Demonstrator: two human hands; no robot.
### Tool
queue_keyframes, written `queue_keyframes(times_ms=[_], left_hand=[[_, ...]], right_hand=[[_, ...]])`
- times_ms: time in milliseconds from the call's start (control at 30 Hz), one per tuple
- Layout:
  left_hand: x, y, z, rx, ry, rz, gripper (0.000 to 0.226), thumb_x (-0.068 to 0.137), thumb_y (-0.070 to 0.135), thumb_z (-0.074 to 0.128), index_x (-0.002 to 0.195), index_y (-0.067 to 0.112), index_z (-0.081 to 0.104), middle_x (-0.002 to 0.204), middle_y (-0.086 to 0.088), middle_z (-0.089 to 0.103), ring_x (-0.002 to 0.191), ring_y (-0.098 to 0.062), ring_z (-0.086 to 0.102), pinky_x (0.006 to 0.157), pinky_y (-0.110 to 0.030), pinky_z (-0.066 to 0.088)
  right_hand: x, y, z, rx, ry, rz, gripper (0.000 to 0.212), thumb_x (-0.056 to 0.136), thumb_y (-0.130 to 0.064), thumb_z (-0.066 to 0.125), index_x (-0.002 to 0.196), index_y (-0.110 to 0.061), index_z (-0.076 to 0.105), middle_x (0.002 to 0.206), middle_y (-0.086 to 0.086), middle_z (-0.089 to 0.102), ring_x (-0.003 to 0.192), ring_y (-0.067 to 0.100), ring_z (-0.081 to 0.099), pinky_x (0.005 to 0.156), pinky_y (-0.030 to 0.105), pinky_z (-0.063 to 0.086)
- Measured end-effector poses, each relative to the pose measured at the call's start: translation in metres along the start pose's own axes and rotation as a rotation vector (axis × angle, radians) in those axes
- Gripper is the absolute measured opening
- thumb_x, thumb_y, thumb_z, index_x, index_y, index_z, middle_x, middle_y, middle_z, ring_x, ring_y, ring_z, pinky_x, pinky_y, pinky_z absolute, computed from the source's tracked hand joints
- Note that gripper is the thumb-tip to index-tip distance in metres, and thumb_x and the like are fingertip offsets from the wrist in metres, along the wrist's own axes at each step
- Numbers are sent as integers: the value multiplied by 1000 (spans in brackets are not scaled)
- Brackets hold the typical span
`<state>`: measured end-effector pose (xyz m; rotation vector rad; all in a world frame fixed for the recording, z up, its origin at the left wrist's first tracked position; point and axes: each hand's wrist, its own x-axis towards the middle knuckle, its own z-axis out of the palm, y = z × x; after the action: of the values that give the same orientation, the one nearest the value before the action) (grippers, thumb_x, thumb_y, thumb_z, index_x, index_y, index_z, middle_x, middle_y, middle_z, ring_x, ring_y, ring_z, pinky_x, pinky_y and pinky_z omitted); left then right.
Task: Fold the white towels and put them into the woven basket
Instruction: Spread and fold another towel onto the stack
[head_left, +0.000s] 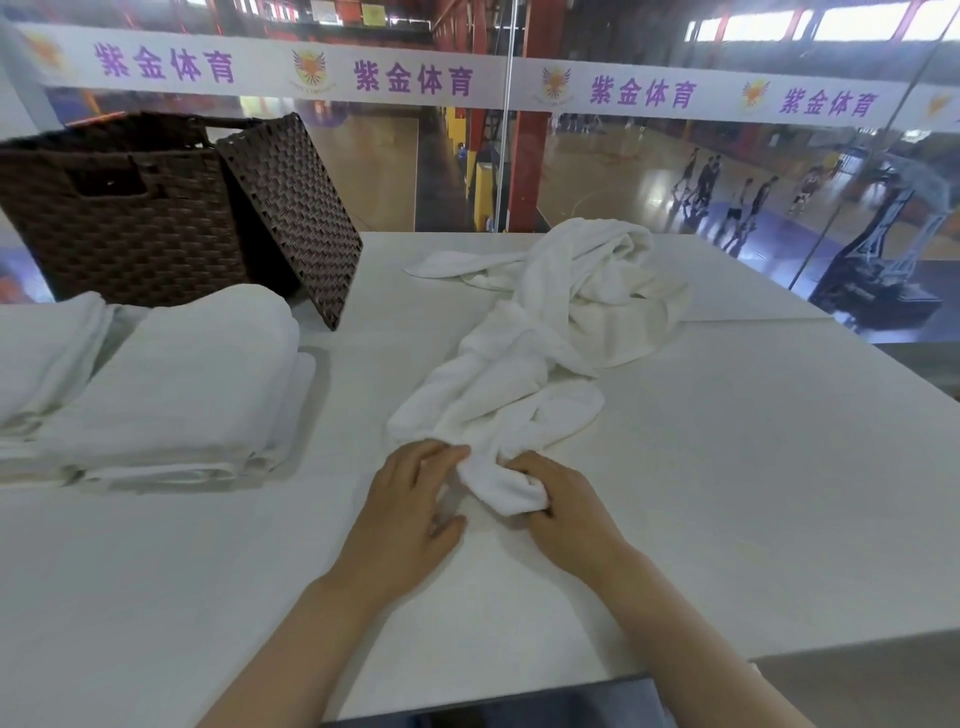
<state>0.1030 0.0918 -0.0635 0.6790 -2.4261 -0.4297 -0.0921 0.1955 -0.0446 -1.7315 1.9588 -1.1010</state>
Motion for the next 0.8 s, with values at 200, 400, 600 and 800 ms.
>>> queue_keyframes(times_ms=[200,400,600,800], left_hand=[[20,-13,4,172,64,-120,68,70,41,66,132,20,46,139,-9,45,124,-31,45,92,-41,45],[20,-22,-15,206,110,-219,51,72,4,70,120,16,58,85,-5,65,70,-27,60,54,-31,41],[19,-16,-39,126,31,-79,23,86,43,51,101,26,56,69,11,55,60,-13,52,50,-25,35],[4,-2,-43,-111,-407,-67,23,84,64,53,97,48,63,97,27,63,94,5,56,79,-15,43]], right_hand=[[-11,-10,-22,359,-78,97,36,73,-5,47,82,-38,59,73,-11,59,67,10,51,61,28,38],[-6,-5,-63,270,112,208,28,73,-16,51,94,-31,62,82,-4,65,71,8,57,62,17,43],[2,26,-93,-117,408,341,16,89,-14,56,101,-20,46,91,0,59,82,21,58,67,33,43],[-12,37,-92,-262,539,238,25,83,5,53,99,-14,57,125,3,50,118,21,50,86,19,34]])
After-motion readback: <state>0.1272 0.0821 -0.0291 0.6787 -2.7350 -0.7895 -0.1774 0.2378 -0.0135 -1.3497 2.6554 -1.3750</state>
